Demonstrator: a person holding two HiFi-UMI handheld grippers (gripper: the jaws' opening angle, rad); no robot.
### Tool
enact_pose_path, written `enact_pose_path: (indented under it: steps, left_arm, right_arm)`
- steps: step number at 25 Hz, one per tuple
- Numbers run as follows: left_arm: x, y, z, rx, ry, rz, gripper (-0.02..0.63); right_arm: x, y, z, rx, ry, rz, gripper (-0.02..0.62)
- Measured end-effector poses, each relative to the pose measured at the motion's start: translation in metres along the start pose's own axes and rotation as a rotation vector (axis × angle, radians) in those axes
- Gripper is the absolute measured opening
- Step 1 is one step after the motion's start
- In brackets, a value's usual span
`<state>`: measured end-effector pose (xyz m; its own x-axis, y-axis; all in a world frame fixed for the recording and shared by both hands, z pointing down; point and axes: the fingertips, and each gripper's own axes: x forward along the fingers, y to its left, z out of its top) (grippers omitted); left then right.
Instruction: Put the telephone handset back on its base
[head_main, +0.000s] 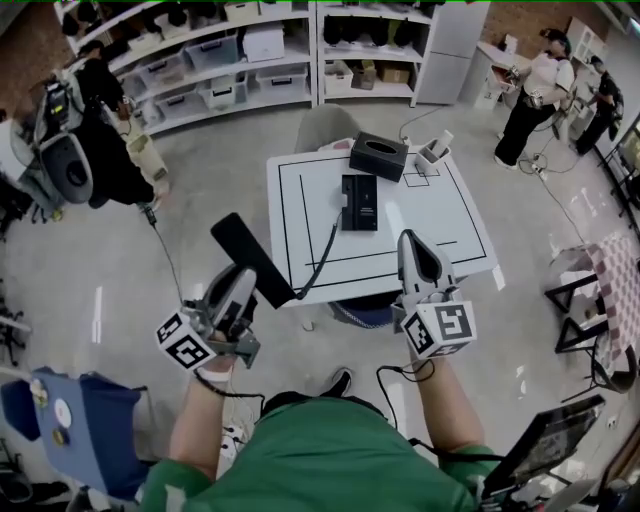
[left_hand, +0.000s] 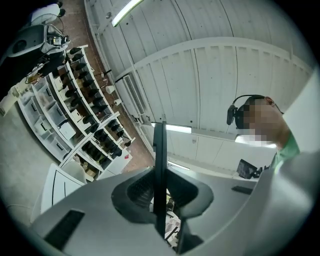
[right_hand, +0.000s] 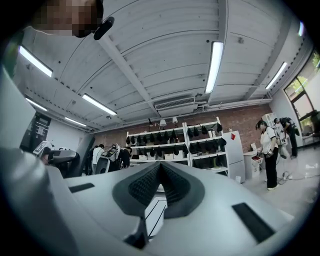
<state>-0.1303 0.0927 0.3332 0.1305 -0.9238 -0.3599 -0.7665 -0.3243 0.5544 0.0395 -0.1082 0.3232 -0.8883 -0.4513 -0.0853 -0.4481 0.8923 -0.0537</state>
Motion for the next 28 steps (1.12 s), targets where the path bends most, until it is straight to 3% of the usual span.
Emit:
enact_pose_path:
  steps: [5,12,22,28]
  left_arm:
    - [0.038,0.024,-0.014,-0.003,0.022,0.006,0.083]
    - [0.087,0.076,-0.030,-0.055,0.089,-0.014,0.083]
    - [0.154,0.169,-0.041,-0.167,0.237,-0.140,0.083]
    - [0.177,0.223,-0.054,-0.225,0.320,-0.162,0.083]
  right_arm:
    - [0.026,-0.031,-0.011,0.023,0.012,0.012,0.021]
    - [0.051,-0.060,-0.027,0.047,0.048,-0.037,0.021]
    - [0.093,-0.087,-0.040,0.040,0.070,-0.261,0.021]
    - [0.120,-0.086,-0.057,0.054,0.091,-0.358,0.021]
